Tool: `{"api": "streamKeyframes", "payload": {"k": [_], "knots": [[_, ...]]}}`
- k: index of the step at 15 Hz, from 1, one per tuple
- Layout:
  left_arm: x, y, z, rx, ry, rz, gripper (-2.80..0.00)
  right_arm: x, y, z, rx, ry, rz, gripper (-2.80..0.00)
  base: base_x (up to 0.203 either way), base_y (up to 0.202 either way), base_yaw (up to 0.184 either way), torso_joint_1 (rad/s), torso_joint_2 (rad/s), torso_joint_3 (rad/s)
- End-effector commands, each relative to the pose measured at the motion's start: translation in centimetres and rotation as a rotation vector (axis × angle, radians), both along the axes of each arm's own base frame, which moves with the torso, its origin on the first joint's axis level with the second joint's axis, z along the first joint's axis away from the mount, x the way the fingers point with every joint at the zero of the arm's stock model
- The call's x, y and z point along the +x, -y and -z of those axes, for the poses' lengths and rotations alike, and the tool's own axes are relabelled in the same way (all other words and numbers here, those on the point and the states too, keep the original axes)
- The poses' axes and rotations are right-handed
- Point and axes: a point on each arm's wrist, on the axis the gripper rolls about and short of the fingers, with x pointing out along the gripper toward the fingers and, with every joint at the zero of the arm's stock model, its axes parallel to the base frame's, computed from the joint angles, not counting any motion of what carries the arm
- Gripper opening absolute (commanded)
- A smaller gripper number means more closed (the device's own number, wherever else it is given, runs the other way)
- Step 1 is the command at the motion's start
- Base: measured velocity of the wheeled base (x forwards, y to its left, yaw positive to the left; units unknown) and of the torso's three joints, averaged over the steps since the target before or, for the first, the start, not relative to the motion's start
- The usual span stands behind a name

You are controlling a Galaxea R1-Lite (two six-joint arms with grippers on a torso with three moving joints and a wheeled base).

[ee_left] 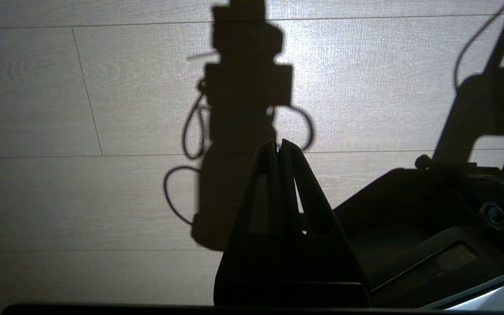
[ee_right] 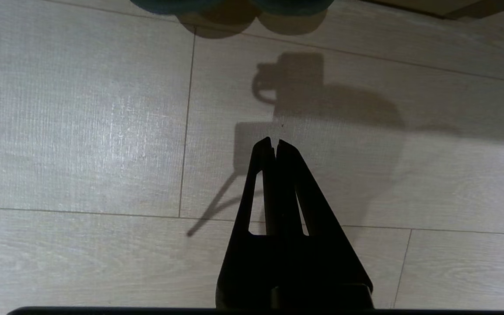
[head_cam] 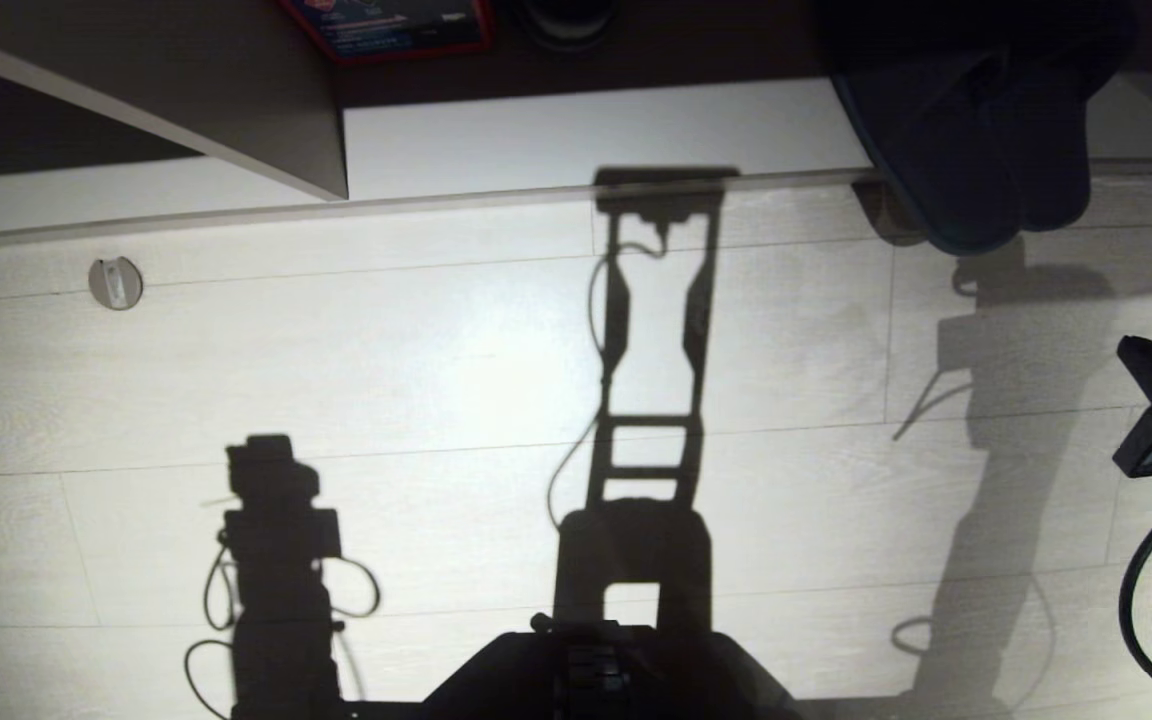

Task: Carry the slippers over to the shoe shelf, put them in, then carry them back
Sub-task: Pick up the slippers in the shoe cabinet

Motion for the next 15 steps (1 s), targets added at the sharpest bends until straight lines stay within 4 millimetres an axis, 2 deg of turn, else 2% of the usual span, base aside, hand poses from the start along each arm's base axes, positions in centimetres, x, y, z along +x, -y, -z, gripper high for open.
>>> {"api": "streamKeyframes", "payload": {"k": [1,7,15], "knots": [[0.0,0.0,0.0,-0.001,0.0,0.0,-2.8,0.8,0.1,0.6,0.002,-0.026,0.001,-2.8,0.0,0.0,0.0,0.0,0.0,0.0],[0.0,0.0,0.0,-0.001,0.0,0.0,-2.8,2.7,1.1,-1.1,-0.021,0.093,0.03,-2.8,0.0,0.0,0.0,0.0,0.0,0.0],[0.0,0.0,0.0,-0.001,0.0,0.0,-2.8,4.6,1.7,-2.1,-0.028,0.137,0.019,-2.8,0.0,0.0,0.0,0.0,0.0,0.0]]}}
